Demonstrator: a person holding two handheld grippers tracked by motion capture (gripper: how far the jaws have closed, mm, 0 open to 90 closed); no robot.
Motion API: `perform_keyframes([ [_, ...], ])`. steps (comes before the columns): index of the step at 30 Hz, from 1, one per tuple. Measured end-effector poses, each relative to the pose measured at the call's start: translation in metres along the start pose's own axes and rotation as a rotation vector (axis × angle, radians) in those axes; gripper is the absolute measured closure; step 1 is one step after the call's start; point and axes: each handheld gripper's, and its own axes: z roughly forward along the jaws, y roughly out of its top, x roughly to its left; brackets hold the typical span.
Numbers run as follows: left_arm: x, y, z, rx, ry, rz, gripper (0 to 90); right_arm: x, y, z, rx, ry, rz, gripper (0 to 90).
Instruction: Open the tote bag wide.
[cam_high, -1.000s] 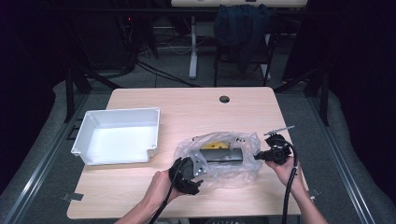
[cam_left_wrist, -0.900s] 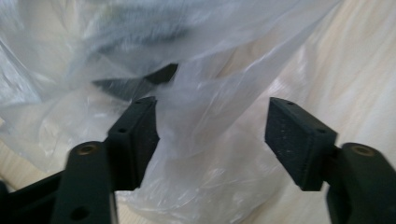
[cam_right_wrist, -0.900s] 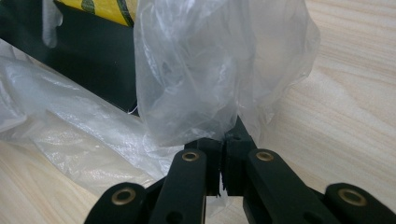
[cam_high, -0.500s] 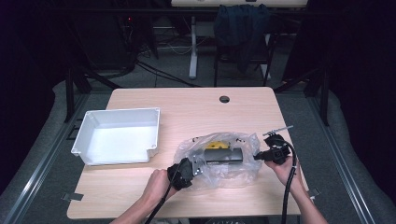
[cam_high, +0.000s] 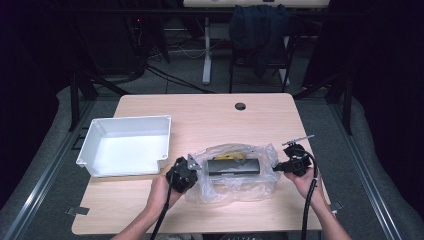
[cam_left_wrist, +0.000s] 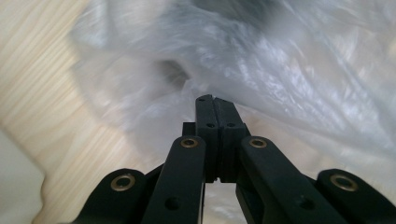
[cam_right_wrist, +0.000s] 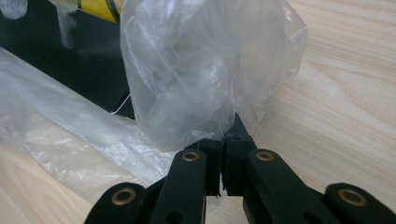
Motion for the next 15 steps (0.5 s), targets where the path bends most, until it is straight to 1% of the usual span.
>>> perform_keyframes([
  [1,0.005,-0.001,0.001,0.002,0.000,-0.040,90.0,0.000,0.000,0.001,0.002,-0.003,-0.001,88.2],
  [2,0.009,-0.002,0.003,0.006,0.005,-0.065,90.0,-0.001,0.000,0.003,0.006,-0.005,-0.001,88.2],
  [4,0.013,-0.003,0.008,0.031,0.029,-0.082,90.0,0.000,0.000,0.005,0.017,-0.007,0.004,88.2],
  [5,0.014,-0.003,0.012,0.041,0.030,-0.091,90.0,-0.001,0.000,0.006,0.018,-0.011,0.001,88.2],
  [6,0.015,-0.003,0.016,0.058,0.032,-0.095,90.0,0.000,0.000,0.007,0.017,-0.015,0.001,88.3],
  [9,0.017,-0.003,0.028,0.087,0.034,-0.106,90.0,0.000,0.000,0.010,0.036,-0.029,0.007,88.3],
  [10,0.017,-0.003,0.030,0.094,0.038,-0.100,90.0,0.000,0.000,0.010,0.041,-0.036,0.007,88.3],
  [12,0.017,-0.003,0.033,0.102,0.029,-0.101,90.0,-0.001,0.000,0.010,0.049,-0.033,0.006,88.2],
  [15,0.016,-0.002,0.031,0.114,0.023,-0.085,89.9,-0.003,-0.001,0.009,0.051,-0.032,0.004,87.9],
])
